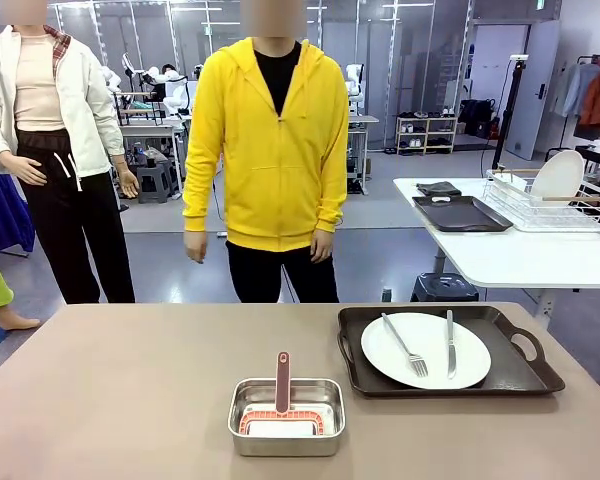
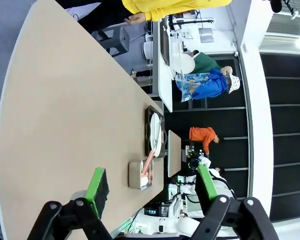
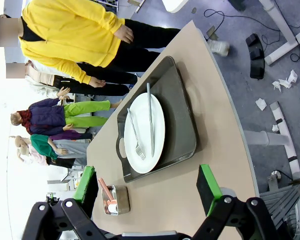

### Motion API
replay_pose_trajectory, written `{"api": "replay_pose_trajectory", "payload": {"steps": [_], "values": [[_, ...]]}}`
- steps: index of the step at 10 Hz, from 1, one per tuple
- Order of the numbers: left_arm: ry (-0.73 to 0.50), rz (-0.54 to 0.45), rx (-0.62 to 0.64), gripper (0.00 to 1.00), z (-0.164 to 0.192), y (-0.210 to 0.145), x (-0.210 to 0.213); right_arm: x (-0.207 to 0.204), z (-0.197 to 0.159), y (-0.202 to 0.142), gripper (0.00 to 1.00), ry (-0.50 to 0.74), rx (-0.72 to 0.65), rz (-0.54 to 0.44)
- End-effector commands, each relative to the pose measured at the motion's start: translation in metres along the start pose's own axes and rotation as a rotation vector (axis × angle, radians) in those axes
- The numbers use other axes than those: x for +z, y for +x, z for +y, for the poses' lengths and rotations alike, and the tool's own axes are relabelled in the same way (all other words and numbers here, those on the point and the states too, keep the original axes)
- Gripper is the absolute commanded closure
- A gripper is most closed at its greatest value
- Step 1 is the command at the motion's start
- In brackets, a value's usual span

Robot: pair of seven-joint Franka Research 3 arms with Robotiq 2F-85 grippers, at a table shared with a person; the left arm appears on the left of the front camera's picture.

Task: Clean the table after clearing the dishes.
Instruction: When the right (or left) Handle tray is removed, use the right hand (or left hand) to clean the right (or left) side of the table with the Lint Roller.

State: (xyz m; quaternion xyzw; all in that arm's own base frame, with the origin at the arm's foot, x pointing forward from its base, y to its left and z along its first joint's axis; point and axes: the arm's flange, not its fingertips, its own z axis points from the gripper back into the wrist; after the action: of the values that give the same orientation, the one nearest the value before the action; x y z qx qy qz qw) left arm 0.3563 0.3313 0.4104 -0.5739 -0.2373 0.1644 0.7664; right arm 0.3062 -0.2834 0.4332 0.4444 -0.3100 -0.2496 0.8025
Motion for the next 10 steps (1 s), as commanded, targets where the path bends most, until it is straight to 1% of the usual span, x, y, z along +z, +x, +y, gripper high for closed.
{"api": "replay_pose_trajectory", "payload": {"steps": [1,10], "values": [[-0.027,-0.012,0.001,0.11,-0.0014,-0.0004,0.0022,0.0010,0.0013,-0.0009,0.00,0.005,0.003,0.001],[-0.027,-0.012,0.001,0.11,-0.0014,-0.0004,0.0022,0.0010,0.0013,-0.0009,0.00,0.005,0.003,0.001]]}}
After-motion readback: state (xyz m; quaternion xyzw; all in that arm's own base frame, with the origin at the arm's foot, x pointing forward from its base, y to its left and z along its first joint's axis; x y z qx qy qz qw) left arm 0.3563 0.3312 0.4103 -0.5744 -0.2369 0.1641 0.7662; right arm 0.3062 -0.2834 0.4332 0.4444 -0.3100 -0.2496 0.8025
